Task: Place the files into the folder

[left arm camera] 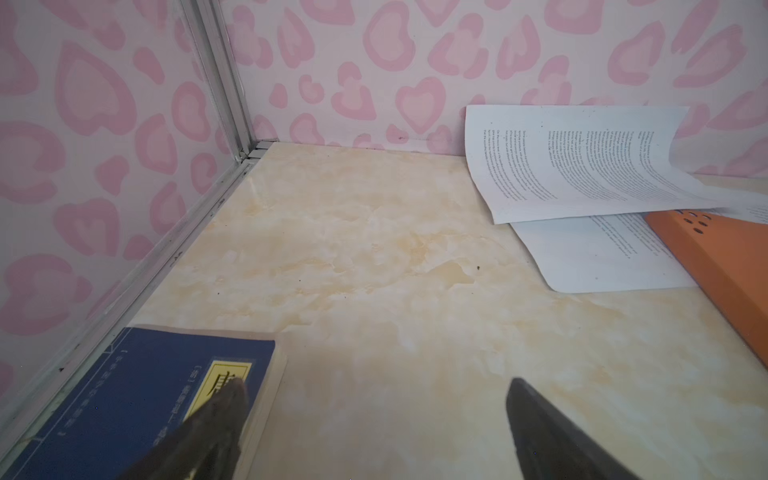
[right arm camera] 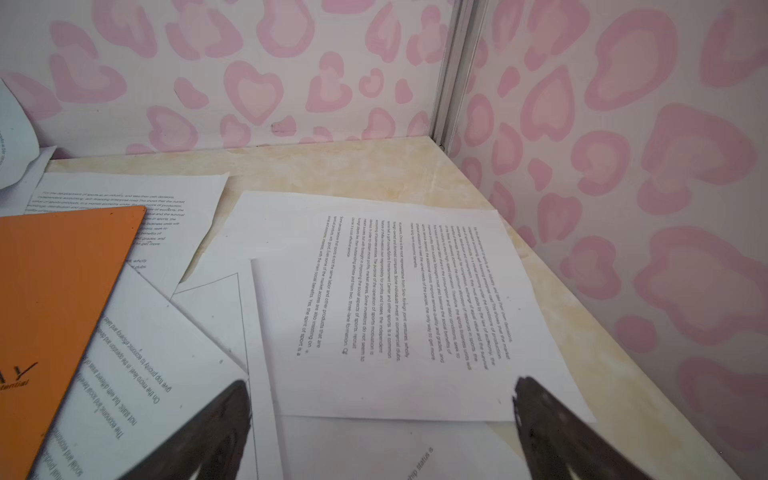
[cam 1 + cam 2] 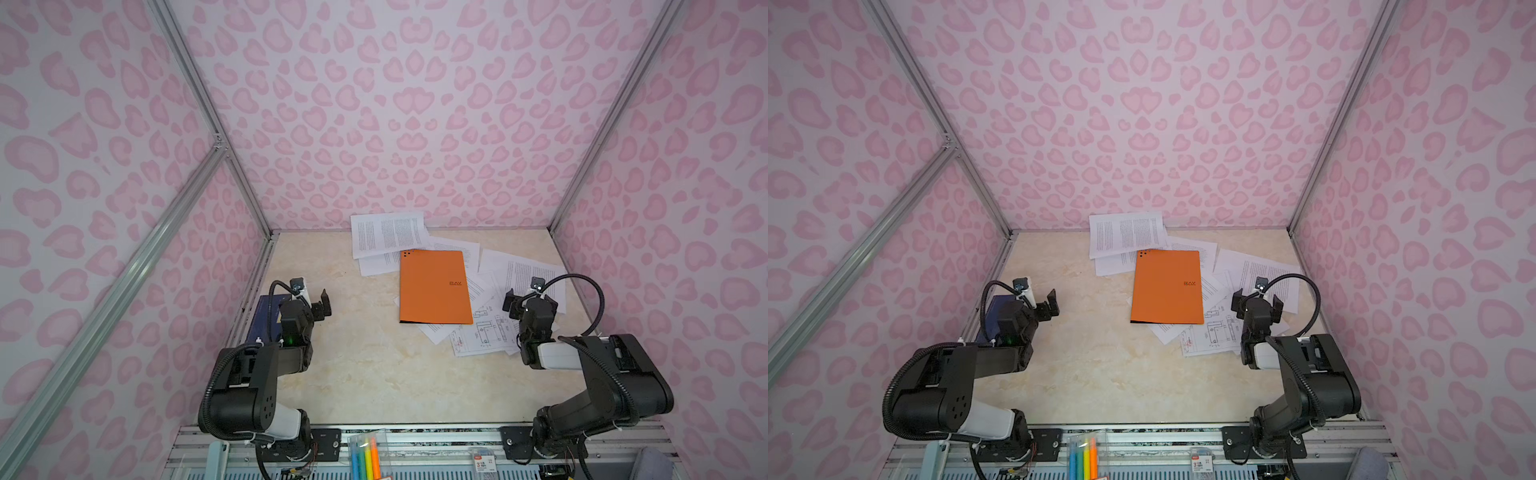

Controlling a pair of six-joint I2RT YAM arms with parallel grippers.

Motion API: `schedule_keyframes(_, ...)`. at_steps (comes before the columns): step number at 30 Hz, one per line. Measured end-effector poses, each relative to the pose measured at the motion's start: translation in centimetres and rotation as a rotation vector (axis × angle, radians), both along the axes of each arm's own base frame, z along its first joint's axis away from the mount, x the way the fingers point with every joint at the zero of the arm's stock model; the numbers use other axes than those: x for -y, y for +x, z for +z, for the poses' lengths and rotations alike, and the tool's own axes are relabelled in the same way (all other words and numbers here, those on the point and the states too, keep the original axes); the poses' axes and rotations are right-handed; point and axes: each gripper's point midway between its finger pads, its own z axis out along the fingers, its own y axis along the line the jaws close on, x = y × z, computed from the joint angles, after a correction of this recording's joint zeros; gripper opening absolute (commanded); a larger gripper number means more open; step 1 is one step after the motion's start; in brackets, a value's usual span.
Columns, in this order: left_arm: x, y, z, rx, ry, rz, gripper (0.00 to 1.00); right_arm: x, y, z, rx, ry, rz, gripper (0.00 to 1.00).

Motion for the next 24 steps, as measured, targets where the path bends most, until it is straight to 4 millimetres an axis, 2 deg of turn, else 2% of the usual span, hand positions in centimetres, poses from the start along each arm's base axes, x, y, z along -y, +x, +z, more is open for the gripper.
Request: schedule_keyframes(24,0.03,0.0,0.0,0.0,0.0,-0.001,0.98,0.01,0.06,-0.07,-0.002,0.006,0.012,1.0)
